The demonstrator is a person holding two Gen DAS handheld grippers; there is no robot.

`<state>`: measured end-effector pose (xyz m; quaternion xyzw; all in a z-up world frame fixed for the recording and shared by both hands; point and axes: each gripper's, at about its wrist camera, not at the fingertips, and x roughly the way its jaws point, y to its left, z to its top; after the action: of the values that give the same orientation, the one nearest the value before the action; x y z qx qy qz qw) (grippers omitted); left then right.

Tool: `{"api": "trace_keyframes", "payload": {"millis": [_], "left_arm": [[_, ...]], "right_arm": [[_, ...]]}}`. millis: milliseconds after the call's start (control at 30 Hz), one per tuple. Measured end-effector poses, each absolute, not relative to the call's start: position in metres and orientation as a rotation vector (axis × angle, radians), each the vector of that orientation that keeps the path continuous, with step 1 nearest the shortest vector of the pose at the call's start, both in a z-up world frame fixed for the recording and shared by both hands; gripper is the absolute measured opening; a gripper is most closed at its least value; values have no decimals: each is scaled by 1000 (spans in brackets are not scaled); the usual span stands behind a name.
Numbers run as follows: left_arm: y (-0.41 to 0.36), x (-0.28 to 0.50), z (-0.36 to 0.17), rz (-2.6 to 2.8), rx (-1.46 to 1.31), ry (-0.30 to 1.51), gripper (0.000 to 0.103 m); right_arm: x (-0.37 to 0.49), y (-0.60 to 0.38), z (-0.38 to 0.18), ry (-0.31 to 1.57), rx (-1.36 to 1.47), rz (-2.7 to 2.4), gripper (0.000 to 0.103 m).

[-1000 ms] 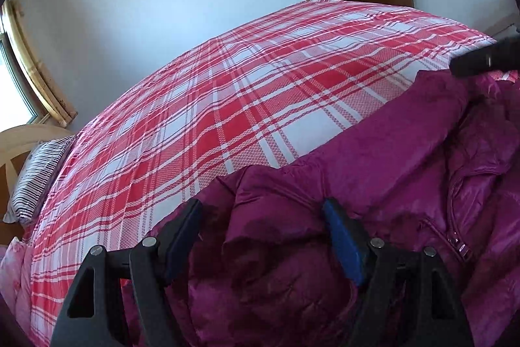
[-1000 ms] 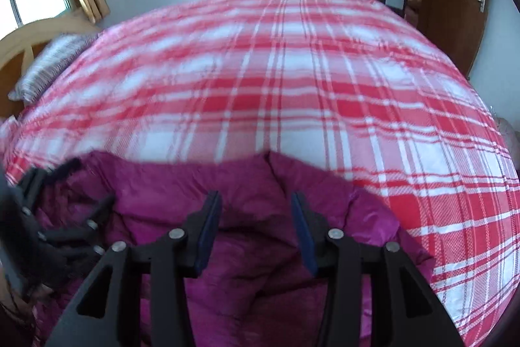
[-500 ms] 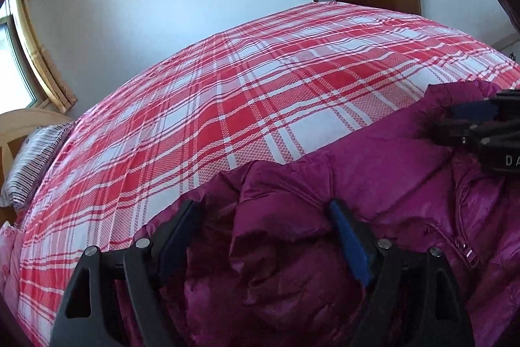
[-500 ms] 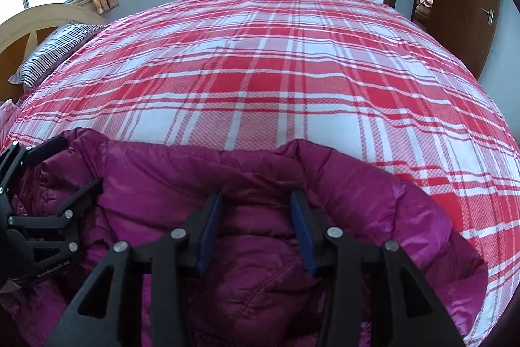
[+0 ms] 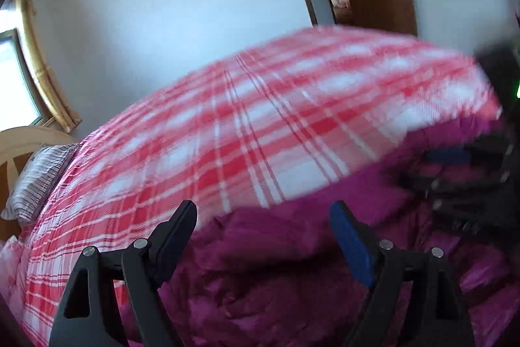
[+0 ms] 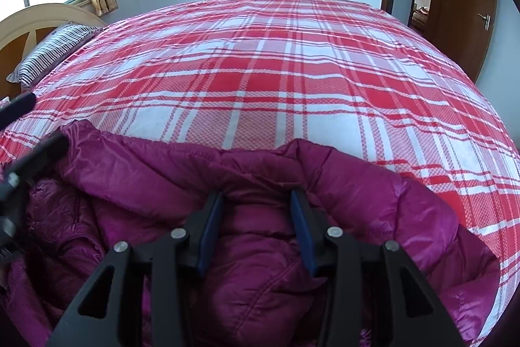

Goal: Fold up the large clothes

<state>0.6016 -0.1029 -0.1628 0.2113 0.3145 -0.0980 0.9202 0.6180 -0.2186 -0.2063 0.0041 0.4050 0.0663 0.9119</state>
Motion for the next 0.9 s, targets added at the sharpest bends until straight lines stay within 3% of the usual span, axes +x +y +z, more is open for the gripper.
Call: {"api": "trace_keyframes", "payload": {"millis": [100, 133, 267, 900], "left_arm": [[-102, 614, -186, -188, 439, 732, 86], [-99, 617, -186, -177, 423, 741, 92], [-89, 625, -190, -189, 354, 776, 97], [-88, 627, -196, -176, 340, 793, 101]], "right_arm": [[618, -218, -206, 834, 9, 138, 46], [618, -218, -206, 835, 8, 137, 46], [619, -218, -206, 838, 5, 137, 46], [619, -210, -207, 842, -47, 114, 46]]}}
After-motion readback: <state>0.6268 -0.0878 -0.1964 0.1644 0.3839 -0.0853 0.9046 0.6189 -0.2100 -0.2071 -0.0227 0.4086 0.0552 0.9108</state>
